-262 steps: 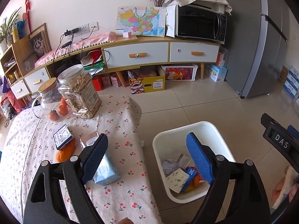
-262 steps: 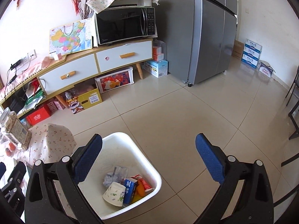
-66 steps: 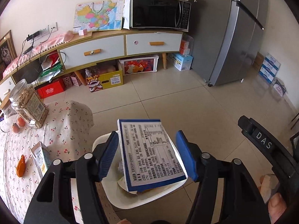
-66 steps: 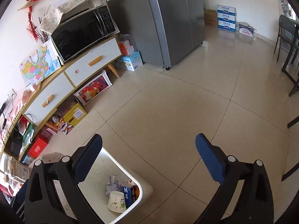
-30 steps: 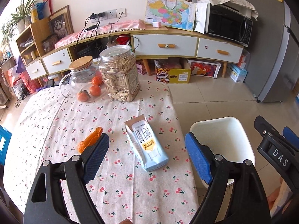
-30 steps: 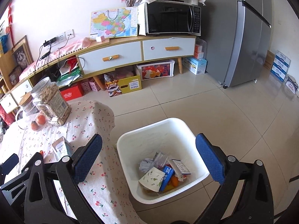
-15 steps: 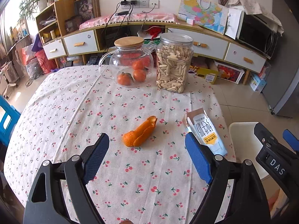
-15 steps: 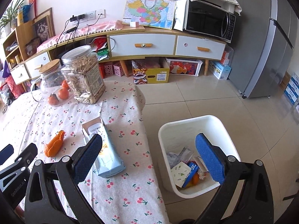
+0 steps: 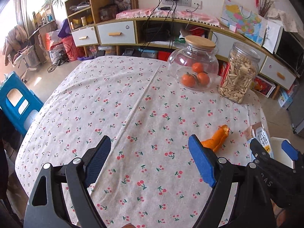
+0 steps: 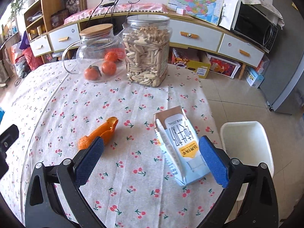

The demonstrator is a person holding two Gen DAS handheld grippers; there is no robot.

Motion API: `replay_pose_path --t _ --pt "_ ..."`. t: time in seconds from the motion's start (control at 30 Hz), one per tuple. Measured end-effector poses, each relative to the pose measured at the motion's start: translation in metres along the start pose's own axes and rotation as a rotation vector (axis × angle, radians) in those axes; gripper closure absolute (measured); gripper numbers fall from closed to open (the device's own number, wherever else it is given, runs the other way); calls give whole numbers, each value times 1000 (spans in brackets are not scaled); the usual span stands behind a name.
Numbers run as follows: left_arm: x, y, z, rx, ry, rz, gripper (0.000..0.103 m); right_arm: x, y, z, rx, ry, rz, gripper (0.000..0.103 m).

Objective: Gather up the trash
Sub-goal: 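Move the right gripper to the orange peel on the tablecloth and grasp it, then grasp the blue milk carton with the left gripper while the right gripper holds the orange peel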

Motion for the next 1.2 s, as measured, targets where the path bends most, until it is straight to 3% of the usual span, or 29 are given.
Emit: replay_pose_path --t 0.13,0.3,0.47,0.53,0.6,0.63,0.73,0.83,0.97,1.2 --pt "-12 3 34 -45 43 -36 22 -3 -26 28 -46 -8 53 8" --pt "-18 -3 64 -18 124 1 22 -8 -49 56 -77 -9 105 8" --pt "-19 -3 69 -7 134 3 22 -11 -68 68 -89 -44 159 10" --pt "-19 -3 68 0 130 5 22 -10 -75 67 -108 -71 188 17" --pt "-18 -2 67 5 126 7 22 -4 -82 65 -128 -90 223 34" --pt "-19 -3 67 7 124 8 22 -4 -80 64 -125 -80 209 35" --pt "-18 -2 66 11 121 9 22 -1 -75 61 -114 -53 184 52" --pt "-18 -4 63 19 117 16 22 0 -70 53 -143 -64 172 82" --pt "-16 -7 53 30 110 32 22 -2 -57 45 -170 -49 149 88" --pt "-12 -10 25 51 79 47 22 -11 -11 25 -180 21 61 90"
Point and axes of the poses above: each gripper's, at about its wrist camera, not at the fingertips, and y roughly against the way its jaws point, z to its left, x to its underside, the point moved 4 cm from there along -y, roughly the way its jaws point, and after that the axes turned 9 degrees about -x, right-handed, at the moved point
